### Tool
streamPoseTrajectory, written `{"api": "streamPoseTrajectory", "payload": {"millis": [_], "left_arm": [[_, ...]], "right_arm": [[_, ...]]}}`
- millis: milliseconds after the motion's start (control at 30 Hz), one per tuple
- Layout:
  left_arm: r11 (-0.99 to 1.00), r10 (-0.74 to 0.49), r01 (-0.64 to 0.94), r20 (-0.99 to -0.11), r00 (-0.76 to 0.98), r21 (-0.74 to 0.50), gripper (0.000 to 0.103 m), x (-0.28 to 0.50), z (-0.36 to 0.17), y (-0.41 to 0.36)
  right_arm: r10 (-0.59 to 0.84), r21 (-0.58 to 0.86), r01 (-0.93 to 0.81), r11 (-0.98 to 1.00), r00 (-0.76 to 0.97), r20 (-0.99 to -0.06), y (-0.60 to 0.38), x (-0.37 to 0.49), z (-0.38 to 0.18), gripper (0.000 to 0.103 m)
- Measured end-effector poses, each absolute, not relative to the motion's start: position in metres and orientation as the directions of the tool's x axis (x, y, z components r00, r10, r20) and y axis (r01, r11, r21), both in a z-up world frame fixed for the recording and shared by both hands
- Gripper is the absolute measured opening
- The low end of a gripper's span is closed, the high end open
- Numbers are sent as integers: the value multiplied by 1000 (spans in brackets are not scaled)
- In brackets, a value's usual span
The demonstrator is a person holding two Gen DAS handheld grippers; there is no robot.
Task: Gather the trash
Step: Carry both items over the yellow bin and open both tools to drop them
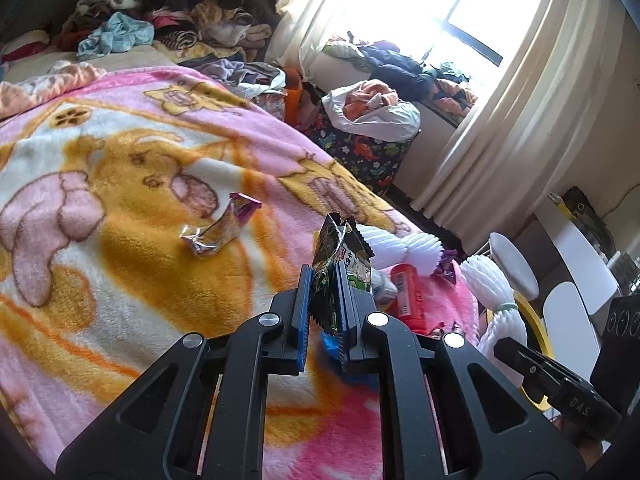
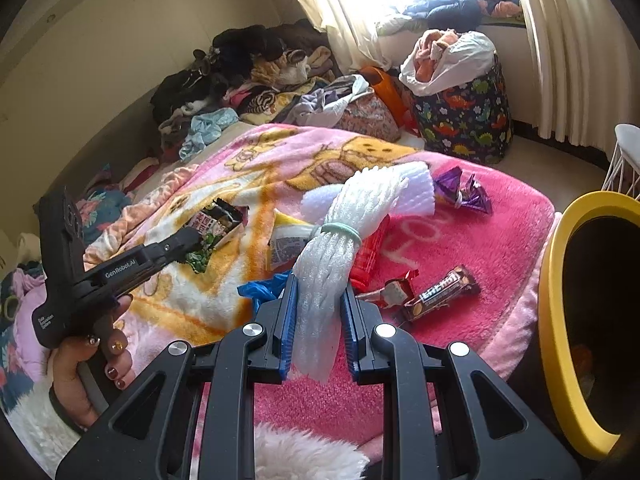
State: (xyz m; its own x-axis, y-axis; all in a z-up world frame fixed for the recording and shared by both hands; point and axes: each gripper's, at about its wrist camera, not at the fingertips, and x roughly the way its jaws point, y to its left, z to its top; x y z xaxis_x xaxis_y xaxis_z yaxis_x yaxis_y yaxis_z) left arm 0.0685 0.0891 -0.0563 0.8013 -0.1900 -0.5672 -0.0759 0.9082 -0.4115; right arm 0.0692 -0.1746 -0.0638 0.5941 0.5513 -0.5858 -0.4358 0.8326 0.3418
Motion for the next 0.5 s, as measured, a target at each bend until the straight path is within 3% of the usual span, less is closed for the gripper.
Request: {"api": "streamPoseTrajectory", "payload": {"millis": [500], "left_arm": [[920, -225, -8, -547, 806, -391, 7, 70, -42, 60]], "right_arm": [[530, 354, -395, 848, 652, -542, -206, 67, -52, 20]]}}
